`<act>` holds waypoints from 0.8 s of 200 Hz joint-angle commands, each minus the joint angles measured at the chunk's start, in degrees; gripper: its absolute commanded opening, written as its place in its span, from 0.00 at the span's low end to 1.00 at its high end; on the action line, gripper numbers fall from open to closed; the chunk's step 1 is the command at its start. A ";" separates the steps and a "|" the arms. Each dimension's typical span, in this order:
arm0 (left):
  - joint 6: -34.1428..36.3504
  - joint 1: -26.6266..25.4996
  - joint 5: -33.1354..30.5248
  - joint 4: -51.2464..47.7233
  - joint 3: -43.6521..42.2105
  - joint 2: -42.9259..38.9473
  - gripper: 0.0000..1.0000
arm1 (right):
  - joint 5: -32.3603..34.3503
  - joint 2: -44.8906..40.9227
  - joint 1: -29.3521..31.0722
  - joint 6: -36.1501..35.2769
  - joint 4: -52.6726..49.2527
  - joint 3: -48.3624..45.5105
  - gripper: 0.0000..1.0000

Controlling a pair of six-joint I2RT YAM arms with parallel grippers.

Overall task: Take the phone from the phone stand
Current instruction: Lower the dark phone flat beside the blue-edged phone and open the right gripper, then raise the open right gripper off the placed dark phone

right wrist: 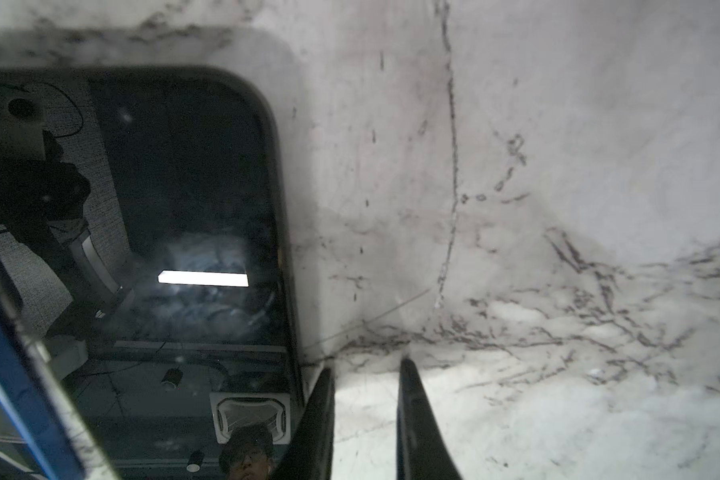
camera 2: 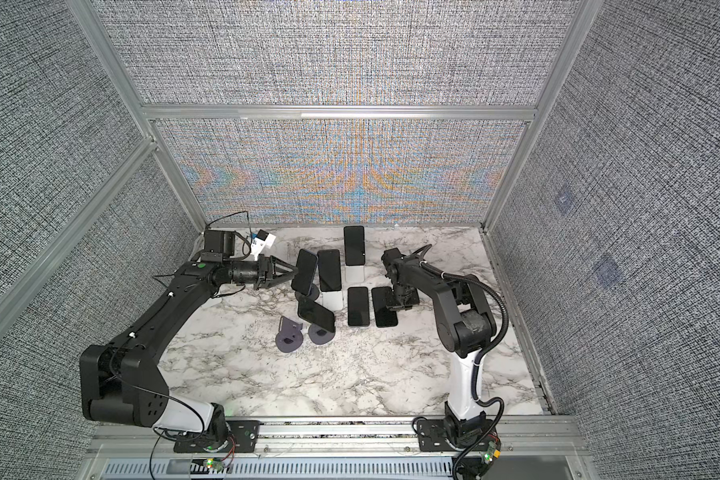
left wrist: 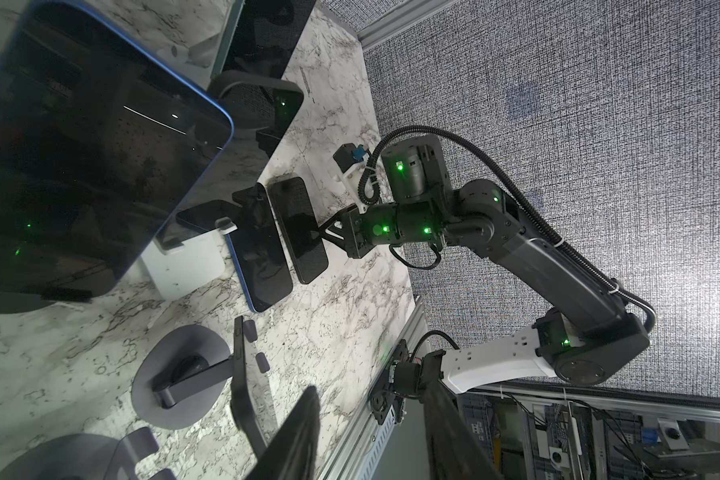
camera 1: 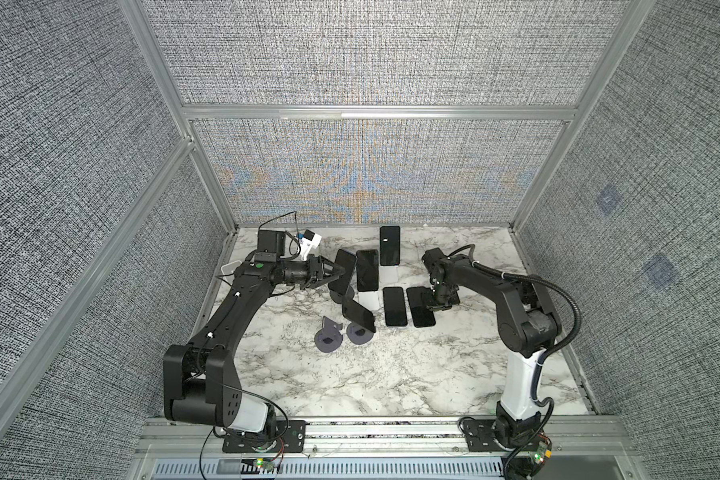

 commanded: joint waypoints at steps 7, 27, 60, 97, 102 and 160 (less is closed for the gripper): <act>1.24 0.20 -0.34 -1.18 0.76 -0.02 0.43 | -1.76 0.66 0.75 1.16 -0.34 0.69 0.18; 1.30 0.20 -0.34 -1.22 0.84 -0.09 0.43 | -2.18 0.69 0.94 1.43 -0.24 0.87 0.18; 1.33 0.22 -0.34 -1.27 0.81 -0.22 0.43 | -3.13 0.85 1.51 1.87 -0.04 1.20 0.18; 1.27 0.37 -0.42 -1.20 0.85 -0.30 0.43 | -3.35 0.58 1.70 2.23 0.00 1.27 0.18; 1.33 0.32 -0.35 -1.32 0.85 -0.34 0.43 | -3.50 0.51 1.78 2.29 0.06 1.18 0.18; 1.41 0.36 -0.34 -1.34 0.85 -0.38 0.43 | -4.85 -0.02 1.88 2.98 0.27 0.79 0.20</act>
